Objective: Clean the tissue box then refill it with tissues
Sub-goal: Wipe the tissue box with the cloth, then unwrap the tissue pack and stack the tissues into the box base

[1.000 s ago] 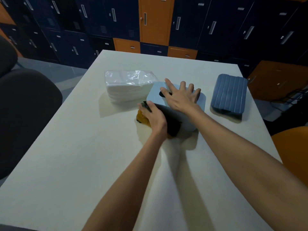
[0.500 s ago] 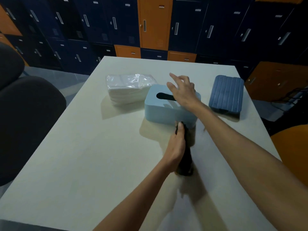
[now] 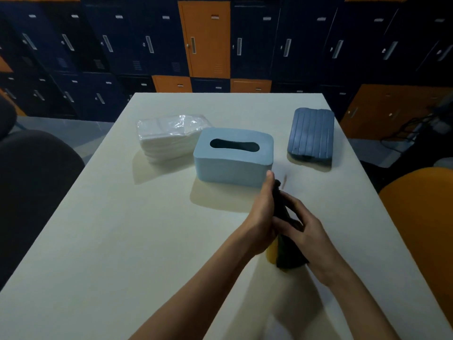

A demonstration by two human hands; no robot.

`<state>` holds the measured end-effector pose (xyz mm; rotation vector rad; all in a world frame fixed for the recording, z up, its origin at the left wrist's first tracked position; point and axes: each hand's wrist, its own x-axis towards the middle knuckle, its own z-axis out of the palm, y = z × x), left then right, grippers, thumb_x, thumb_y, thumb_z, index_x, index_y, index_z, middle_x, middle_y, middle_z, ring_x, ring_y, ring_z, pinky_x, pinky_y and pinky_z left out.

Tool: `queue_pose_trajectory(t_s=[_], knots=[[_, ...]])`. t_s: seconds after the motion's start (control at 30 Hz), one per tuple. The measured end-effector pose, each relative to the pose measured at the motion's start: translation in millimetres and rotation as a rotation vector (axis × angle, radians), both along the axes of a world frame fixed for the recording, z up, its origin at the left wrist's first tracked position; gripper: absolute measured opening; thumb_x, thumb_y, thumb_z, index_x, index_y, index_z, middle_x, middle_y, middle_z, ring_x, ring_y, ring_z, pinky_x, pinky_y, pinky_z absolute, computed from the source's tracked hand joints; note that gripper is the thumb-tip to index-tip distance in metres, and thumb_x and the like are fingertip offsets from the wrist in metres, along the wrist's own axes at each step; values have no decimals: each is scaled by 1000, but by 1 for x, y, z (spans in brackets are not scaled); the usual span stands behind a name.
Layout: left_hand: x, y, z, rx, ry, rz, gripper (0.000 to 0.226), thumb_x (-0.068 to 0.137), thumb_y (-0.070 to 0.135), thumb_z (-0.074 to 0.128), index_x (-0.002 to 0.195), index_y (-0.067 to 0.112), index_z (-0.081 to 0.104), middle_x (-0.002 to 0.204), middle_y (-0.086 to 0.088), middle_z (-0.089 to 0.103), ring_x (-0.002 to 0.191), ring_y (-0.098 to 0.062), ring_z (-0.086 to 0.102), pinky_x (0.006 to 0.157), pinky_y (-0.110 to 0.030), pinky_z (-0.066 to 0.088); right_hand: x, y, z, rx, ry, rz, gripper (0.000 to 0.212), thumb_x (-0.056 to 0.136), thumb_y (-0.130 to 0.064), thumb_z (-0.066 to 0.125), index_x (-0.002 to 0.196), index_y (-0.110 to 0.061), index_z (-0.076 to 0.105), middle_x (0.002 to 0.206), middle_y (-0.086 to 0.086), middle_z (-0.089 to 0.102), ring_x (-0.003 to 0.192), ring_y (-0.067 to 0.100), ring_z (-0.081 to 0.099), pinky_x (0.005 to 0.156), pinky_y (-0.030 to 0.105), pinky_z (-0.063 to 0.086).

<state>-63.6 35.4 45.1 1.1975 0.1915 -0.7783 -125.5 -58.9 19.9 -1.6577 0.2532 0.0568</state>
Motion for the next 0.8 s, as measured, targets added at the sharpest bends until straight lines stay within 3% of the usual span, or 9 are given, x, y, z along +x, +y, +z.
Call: queue_pose_trajectory(t_s=[0.17, 0.3, 0.4, 0.5, 0.57, 0.67, 0.8], knots=[[9, 2, 7, 4, -123, -179, 44, 100, 52, 36, 127, 21, 53, 121, -1, 59, 106, -13, 60, 104, -32, 45, 9, -16, -4, 56, 46, -176, 42, 90, -8, 61, 107, -47, 60, 106, -25, 62, 100, -3, 56, 85, 23, 45], [28, 20, 14, 201, -338, -267, 53, 101, 46, 41, 146, 18, 41, 147, -5, 47, 129, -22, 51, 111, -41, 39, 23, -42, -6, 161, 121, -323, 40, 88, -4, 64, 118, -30, 63, 109, 2, 69, 97, 22, 66, 83, 37, 54], [46, 36, 19, 342, -487, -167, 38, 100, 36, 49, 133, 19, 56, 132, -2, 61, 118, -17, 59, 107, -42, 43, 31, -68, -10, 116, 149, -443, 41, 86, -10, 68, 125, -20, 59, 111, 10, 66, 95, 27, 65, 80, 36, 54], [64, 54, 26, 380, -517, -76, 29, 99, 29, 52, 125, 20, 62, 124, 1, 66, 112, -15, 63, 103, -39, 44, 34, -91, -15, 90, 187, -489, 40, 88, -20, 68, 126, -14, 58, 113, 11, 65, 92, 26, 64, 76, 33, 53], [73, 66, 28, 393, -526, -35, 27, 99, 26, 52, 123, 19, 63, 124, -1, 67, 109, -16, 65, 101, -38, 45, 35, -102, -24, -118, 199, -478, 39, 88, -26, 67, 125, -15, 59, 117, 11, 64, 98, 28, 62, 84, 36, 52], [82, 82, 30, 388, -536, 4, 26, 100, 26, 51, 121, 18, 64, 124, -2, 67, 108, -17, 67, 99, -38, 46, 33, -112, -35, -679, 197, -365, 39, 89, -29, 64, 125, -13, 58, 117, 13, 62, 106, 34, 57, 86, 35, 47], [88, 99, 30, 382, -541, 51, 26, 100, 25, 50, 121, 17, 64, 121, -2, 68, 107, -17, 67, 97, -38, 47, 39, -115, -35, -898, 309, -297, 41, 90, -32, 62, 122, -9, 53, 119, 22, 47, 111, 41, 48, 89, 40, 42]])
